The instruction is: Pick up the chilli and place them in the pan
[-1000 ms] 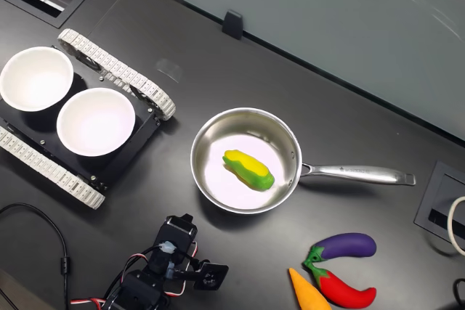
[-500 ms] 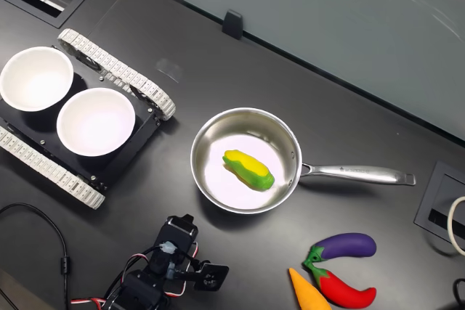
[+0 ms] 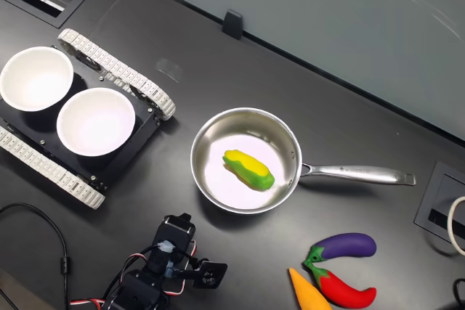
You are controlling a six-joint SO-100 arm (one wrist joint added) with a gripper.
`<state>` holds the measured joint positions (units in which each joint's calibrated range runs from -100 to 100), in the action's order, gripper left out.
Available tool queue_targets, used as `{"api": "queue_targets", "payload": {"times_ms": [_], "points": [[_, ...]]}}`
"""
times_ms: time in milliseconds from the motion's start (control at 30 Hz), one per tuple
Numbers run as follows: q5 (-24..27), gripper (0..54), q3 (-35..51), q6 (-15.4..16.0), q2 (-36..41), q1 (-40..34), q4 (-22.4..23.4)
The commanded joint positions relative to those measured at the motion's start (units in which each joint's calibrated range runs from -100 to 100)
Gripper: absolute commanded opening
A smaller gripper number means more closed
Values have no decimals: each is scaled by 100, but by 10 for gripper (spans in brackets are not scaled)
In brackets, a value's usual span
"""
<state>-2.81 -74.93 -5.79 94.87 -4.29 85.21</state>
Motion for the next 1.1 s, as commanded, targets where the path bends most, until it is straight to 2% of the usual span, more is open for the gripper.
{"api": "queue_targets", "payload": {"times_ms": [0, 233, 333, 700, 833, 1067], "points": [[-54, 0, 156, 32, 58, -41, -193], [-39, 0, 374, 15, 58, -30, 38], [-10, 0, 465, -85, 58, -202, 157], [-176, 0, 1046, -85, 58, 314, 618], [-234, 0, 1437, -85, -187, 406, 771], [-298, 0, 2037, -85, -861, 807, 763]]}}
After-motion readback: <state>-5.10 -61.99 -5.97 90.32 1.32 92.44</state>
